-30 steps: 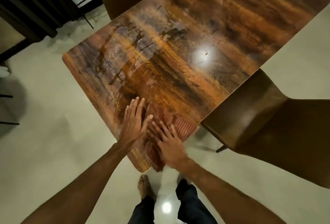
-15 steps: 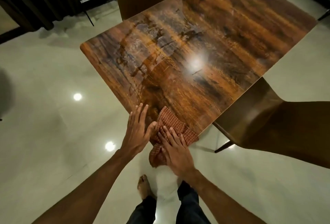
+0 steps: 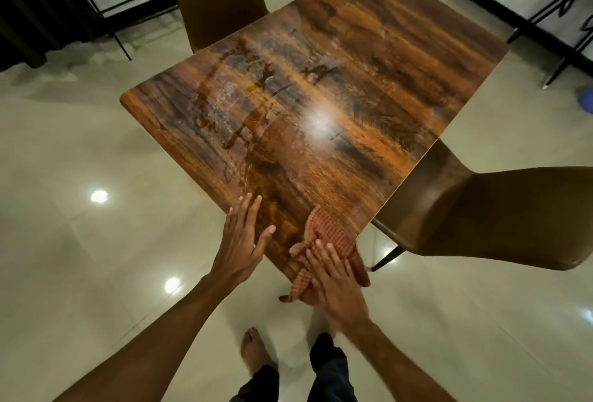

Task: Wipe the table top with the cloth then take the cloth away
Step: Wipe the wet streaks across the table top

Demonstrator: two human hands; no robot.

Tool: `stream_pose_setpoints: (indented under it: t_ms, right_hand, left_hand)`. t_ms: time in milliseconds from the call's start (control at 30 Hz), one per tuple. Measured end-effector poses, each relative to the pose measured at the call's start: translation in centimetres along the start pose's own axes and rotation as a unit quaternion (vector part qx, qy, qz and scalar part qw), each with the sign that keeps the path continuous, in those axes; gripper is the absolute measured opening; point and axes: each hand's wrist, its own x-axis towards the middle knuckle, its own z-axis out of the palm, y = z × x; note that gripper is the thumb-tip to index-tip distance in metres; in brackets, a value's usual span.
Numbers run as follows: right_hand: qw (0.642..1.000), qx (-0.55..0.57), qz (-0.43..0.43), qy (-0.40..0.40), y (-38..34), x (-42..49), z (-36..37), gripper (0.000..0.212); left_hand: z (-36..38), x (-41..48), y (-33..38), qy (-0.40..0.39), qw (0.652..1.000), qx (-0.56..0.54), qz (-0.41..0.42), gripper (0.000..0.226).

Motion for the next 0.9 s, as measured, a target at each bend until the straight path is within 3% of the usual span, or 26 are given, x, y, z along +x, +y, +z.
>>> stream_pose_setpoints:
  t_ms: [100,167,333,433,500,567,633,700,833,900]
  right_hand:
    - [0.992,0.012,0.125,0.004,3.2,5.5,-3.2,0.058]
    - [0.989,-0.004,0.145,0.002,2.3,7.3,-3.5,0.058]
    - [1.000,-0.004,0.009,-0.016,-3.3,2.5,-0.4,0.059]
    - [0.999,-0.018,0.028,-0.021,-0.4,8.9,-3.2,0.060]
    - [0.998,-0.026,0.049,-0.033,0.2,14.5,-5.2,0.073]
    - [0.999,-0.038,-0.007,-0.036,-1.2,18.2,-5.3,0.088]
    - [0.993,-0.025,-0.101,-0.054,-2.2,19.2,-4.4,0.076]
    - [0.990,-0.033,-0.135,-0.032,0.8,20.3,-5.0,0.062]
    - [0.999,-0.020,0.035,0.011,11.9,25.0,-10.0,0.058]
    - [0.998,-0.008,0.062,0.021,14.6,25.5,-11.0,0.059]
  left_hand:
    - [-0.1,0.9,0.6,0.007,1.000,-0.007,0.007,0.070]
    - [-0.3,1.6,1.1,0.005,1.000,-0.014,0.004,0.073]
    - [-0.1,3.7,2.1,-0.012,1.000,-0.014,0.006,0.074]
    - [0.5,5.6,2.0,-0.010,1.000,-0.005,-0.004,0.074]
    - [0.7,6.9,2.0,0.001,1.000,0.008,-0.011,0.073]
    - [1.1,8.3,2.2,0.011,1.000,0.024,-0.016,0.076]
    - [1.1,9.5,2.5,0.020,0.999,0.037,-0.022,0.083]
    - [1.5,11.6,3.2,0.023,0.998,0.054,-0.032,0.087]
    - [3.5,16.4,6.3,0.005,0.998,0.054,-0.030,0.078]
    - [5.3,18.9,8.7,-0.006,0.998,0.051,-0.021,0.073]
